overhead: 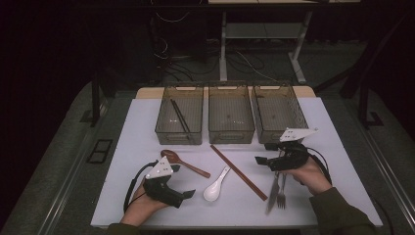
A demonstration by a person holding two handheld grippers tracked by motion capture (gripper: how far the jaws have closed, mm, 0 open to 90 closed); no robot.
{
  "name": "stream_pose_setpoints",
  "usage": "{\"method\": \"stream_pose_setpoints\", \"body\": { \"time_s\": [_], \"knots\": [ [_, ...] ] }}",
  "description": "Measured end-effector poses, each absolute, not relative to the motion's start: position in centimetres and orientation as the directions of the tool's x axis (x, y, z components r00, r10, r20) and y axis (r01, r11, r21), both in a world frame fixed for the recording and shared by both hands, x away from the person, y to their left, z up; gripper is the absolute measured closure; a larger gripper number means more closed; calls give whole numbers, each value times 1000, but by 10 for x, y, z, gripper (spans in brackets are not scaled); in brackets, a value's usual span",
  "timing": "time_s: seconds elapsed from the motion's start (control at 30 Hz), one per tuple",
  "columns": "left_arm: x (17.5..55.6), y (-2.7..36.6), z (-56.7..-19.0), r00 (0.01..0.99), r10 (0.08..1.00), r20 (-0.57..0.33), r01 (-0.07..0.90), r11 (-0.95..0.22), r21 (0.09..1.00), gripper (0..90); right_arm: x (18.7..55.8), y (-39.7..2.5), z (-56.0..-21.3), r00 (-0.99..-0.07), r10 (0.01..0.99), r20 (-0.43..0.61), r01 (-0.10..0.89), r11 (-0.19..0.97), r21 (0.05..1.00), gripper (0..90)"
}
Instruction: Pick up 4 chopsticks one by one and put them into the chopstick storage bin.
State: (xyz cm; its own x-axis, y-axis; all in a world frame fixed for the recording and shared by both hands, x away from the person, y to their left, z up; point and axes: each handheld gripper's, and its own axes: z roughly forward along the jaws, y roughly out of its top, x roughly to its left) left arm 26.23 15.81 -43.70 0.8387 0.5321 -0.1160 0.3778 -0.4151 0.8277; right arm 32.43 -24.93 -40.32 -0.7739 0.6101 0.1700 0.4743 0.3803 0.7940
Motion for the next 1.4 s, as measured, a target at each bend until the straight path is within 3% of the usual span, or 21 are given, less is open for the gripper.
{"method": "stream_pose_setpoints", "body": {
  "time_s": [0.43,1.07,1.4],
  "knots": [
    [262,158,-437,837,534,-116,379,-415,827,0,301,-248,-415,-777,604,180,499,416,760,412],
    [262,157,-438,837,536,-111,380,-422,823,0,267,-242,-429,-831,532,161,475,528,704,876],
    [262,157,-438,838,535,-111,380,-425,822,0,264,-231,-435,-851,503,154,463,579,670,894]
  ]
}}
